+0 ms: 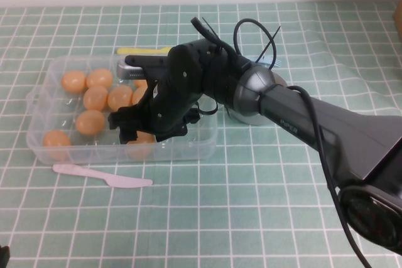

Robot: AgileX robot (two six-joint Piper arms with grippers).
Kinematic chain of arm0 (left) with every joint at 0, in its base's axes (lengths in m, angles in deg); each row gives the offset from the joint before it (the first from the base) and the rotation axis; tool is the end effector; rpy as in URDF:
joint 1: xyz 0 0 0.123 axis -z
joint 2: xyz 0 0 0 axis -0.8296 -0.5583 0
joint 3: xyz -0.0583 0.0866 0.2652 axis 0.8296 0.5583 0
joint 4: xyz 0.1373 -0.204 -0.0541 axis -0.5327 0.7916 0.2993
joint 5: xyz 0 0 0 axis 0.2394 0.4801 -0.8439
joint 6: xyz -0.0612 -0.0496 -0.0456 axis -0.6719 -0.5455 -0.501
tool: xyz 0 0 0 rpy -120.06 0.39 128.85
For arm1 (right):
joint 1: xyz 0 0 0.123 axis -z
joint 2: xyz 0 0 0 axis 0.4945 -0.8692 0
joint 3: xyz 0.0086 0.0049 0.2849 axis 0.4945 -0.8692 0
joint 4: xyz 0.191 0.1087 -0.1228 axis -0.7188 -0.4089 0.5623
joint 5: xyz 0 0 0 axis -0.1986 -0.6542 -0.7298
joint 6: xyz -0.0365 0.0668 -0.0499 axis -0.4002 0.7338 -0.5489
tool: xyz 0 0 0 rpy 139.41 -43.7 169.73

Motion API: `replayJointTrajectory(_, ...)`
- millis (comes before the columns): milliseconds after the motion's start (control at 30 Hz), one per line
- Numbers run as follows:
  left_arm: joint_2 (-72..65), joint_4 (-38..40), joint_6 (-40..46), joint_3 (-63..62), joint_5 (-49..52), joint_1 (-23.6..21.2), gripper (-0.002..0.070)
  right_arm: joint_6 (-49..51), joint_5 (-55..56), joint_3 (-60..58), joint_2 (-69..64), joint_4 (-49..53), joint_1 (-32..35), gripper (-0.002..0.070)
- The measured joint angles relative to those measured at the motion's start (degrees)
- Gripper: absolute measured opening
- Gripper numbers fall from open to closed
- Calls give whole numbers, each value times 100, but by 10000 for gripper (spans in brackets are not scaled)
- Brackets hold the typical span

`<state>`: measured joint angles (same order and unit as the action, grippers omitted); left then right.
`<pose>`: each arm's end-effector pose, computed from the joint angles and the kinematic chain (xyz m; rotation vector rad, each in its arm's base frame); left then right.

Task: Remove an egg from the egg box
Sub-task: Pick up the egg from the plastic box

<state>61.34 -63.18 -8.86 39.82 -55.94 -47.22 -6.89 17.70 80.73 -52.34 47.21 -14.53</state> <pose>0.0523 -0.0076 0.1718 0.2263 1.8542 -0.0365 0.3670 0.3826 0.2097 -0.4510 2.7004 0.6856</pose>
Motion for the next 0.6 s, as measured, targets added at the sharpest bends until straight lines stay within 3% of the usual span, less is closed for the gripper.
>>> replayJointTrajectory(300, 0, 0, 0, 0, 0, 0, -4, 0, 67, 0, -103, -18, 12, 524)
replayJointTrajectory(600, 0, 0, 0, 0, 0, 0, -4, -128, 115, 4, -103, -74, 36, 389)
